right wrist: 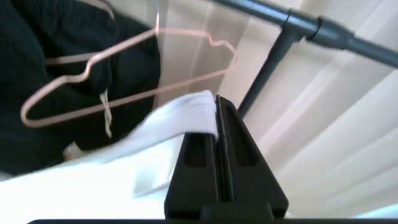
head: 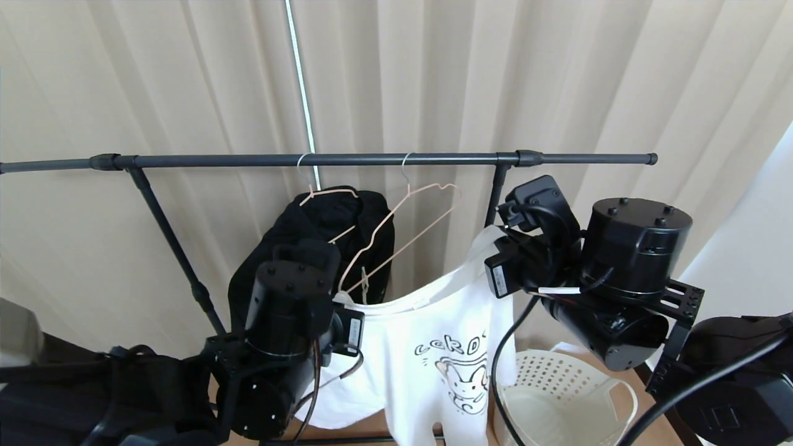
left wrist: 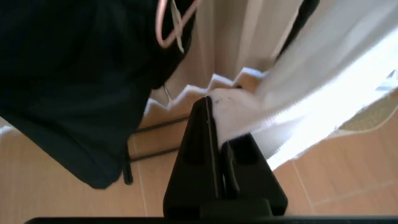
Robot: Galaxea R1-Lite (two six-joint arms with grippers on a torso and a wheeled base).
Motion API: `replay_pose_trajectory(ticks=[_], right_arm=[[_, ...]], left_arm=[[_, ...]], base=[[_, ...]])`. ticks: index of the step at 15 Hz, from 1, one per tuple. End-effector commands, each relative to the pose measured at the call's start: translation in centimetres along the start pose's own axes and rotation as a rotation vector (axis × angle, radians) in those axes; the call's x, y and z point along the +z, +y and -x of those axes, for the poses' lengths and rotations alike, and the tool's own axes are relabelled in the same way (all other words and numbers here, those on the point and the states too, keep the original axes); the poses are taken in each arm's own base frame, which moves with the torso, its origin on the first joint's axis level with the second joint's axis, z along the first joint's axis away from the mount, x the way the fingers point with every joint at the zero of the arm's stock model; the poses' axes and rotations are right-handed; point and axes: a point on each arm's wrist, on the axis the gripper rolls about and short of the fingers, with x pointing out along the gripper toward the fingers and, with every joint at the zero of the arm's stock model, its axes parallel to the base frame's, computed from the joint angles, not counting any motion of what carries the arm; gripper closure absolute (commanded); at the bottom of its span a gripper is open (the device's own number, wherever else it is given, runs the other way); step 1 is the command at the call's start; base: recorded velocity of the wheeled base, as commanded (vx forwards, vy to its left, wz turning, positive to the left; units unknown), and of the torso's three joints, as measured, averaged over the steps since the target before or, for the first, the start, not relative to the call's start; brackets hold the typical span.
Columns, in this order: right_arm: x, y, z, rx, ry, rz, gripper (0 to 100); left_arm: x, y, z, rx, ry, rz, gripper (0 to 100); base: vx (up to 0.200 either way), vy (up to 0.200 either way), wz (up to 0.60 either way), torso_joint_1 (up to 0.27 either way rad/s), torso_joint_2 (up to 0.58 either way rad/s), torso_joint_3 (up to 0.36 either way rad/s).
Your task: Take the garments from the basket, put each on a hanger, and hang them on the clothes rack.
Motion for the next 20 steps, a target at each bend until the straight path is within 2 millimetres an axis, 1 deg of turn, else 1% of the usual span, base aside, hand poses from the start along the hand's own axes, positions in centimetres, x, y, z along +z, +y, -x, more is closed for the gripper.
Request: replay_pose_trajectory(ticks=[1, 2, 3, 4, 6, 8, 9, 10, 13, 14, 16, 17, 19, 20], right_arm=[[2.4, -1.3, 2.5, 0.028, 0.063, 0.035, 100], [2.7, -1.6, 2.7, 0.037, 0.108, 0.049, 100], [4.7, -1.9, 2.5, 0.04, 0.192, -0.028, 100], [5.6, -2.0, 2.4, 0.036, 0.217, -0.079, 100], [7.2, -2.2, 2.3, 0.06, 0.303, -0.263, 100], [7.6, -2.1, 2.0, 0.067, 0.285, -0.304, 100], [8.7, -2.3, 2.0, 0.064, 0.229, -0.359, 100], [9.0, -2.4, 2.1, 0.063, 0.213, -0.379, 100], [9.2, -2.5, 2.1, 0.055, 0.198, -0.399, 100], [9.2, -2.5, 2.1, 0.043, 0.187, -0.401, 100], [8.7, -2.6, 2.3, 0.026, 0.203, -0.384, 100], [8.6, -2.9, 3.1, 0.028, 0.207, -0.363, 100], [7.9, -3.6, 4.8, 0.046, 0.212, -0.251, 100], [7.2, -3.2, 6.5, 0.099, 0.213, -0.15, 100]], left_arm=[[4.5, 1.8, 2.1, 0.021, -0.081, 0.039, 100], [5.3, 2.1, 2.4, 0.023, -0.081, 0.037, 100], [7.7, 2.5, 3.4, 0.02, -0.092, 0.045, 100], [8.7, 2.6, 3.7, 0.016, -0.101, 0.049, 100], [11.2, 2.8, 4.4, 0.005, -0.122, 0.058, 100], [12.0, 2.9, 4.7, 0.004, -0.14, 0.051, 100], [12.3, 3.0, 4.8, 0.007, -0.151, 0.039, 100], [12.4, 3.0, 4.8, 0.005, -0.155, 0.038, 100], [12.8, 3.0, 5.0, 0.003, -0.169, 0.02, 100], [13.4, 3.0, 5.0, -0.009, -0.186, 0.017, 100], [14.0, 2.8, 4.9, -0.078, -0.202, 0.022, 100], [14.3, 3.0, 4.4, -0.079, -0.204, 0.022, 100], [14.8, 2.7, 3.4, -0.084, -0.207, 0.024, 100], [15.6, 2.3, 2.3, -0.127, -0.223, 0.023, 100]], base=[[0.0, 0.0, 0.0, 0.0, 0.0, 0.0], [0.0, 0.0, 0.0, 0.0, 0.0, 0.0], [0.0, 0.0, 0.0, 0.0, 0.0, 0.0], [0.0, 0.0, 0.0, 0.0, 0.0, 0.0], [0.0, 0.0, 0.0, 0.0, 0.0, 0.0], [0.0, 0.0, 0.0, 0.0, 0.0, 0.0], [0.0, 0.0, 0.0, 0.0, 0.0, 0.0], [0.0, 0.0, 0.0, 0.0, 0.0, 0.0], [0.0, 0.0, 0.0, 0.0, 0.0, 0.0], [0.0, 0.0, 0.0, 0.0, 0.0, 0.0], [0.0, 0.0, 0.0, 0.0, 0.0, 0.0], [0.0, 0.0, 0.0, 0.0, 0.0, 0.0], [0.0, 0.0, 0.0, 0.0, 0.0, 0.0], [0.0, 0.0, 0.0, 0.0, 0.0, 0.0]])
